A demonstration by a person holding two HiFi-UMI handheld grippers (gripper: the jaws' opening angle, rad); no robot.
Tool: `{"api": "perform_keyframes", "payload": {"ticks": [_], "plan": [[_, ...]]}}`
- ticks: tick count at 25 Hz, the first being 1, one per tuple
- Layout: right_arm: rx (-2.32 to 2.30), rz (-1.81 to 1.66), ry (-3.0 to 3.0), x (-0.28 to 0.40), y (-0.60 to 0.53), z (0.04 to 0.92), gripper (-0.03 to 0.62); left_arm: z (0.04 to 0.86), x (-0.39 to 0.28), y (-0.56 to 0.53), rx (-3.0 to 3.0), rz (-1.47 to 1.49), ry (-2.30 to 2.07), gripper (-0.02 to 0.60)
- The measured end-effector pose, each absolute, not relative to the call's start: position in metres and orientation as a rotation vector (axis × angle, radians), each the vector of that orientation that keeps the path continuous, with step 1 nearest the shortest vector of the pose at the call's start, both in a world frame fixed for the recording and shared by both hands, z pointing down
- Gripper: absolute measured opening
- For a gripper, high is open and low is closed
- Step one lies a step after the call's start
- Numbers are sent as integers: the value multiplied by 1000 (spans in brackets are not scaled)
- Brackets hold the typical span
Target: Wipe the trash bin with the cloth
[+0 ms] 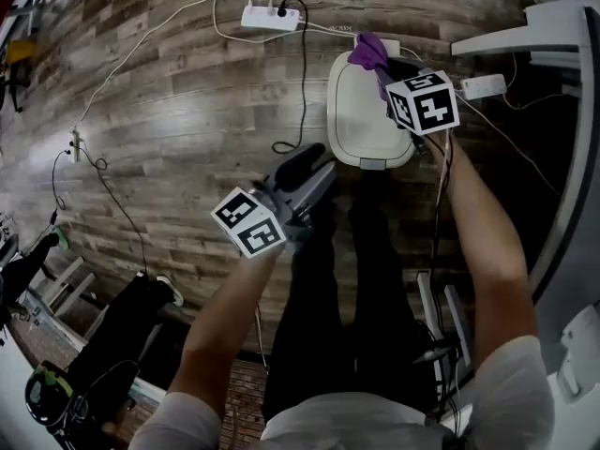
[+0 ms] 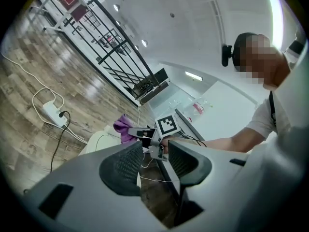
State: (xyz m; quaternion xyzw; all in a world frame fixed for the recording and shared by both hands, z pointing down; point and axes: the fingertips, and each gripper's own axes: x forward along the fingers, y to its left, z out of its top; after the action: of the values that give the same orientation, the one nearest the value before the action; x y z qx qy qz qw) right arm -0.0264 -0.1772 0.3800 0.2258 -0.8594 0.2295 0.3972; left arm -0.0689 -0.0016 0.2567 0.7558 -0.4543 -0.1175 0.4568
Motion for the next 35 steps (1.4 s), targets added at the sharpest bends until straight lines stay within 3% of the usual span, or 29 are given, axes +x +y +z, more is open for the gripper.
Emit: {"api": "perform_keyframes", "payload": {"ticks": [6, 11, 19, 23, 28, 35], "plan": [[504, 731, -2173, -58, -183, 413, 77, 276, -58, -6, 1834, -276, -1146, 170], [526, 511, -2127, -49, -186, 433, 82, 283, -51, -10, 1817, -281, -1168, 170], [577, 402, -2131, -58, -190, 439, 218, 291, -45, -13, 1834, -282, -1122, 170], [599, 487, -2100, -65, -185, 447, 216, 298, -54, -11, 1829, -272, -1084, 169], [638, 427, -2098, -62, -185, 441, 102, 302, -62, -10, 1869, -250, -1006, 169], [786, 496, -2004, -5, -202, 443, 92, 303, -70, -9, 1887, -227, -940, 167]]}}
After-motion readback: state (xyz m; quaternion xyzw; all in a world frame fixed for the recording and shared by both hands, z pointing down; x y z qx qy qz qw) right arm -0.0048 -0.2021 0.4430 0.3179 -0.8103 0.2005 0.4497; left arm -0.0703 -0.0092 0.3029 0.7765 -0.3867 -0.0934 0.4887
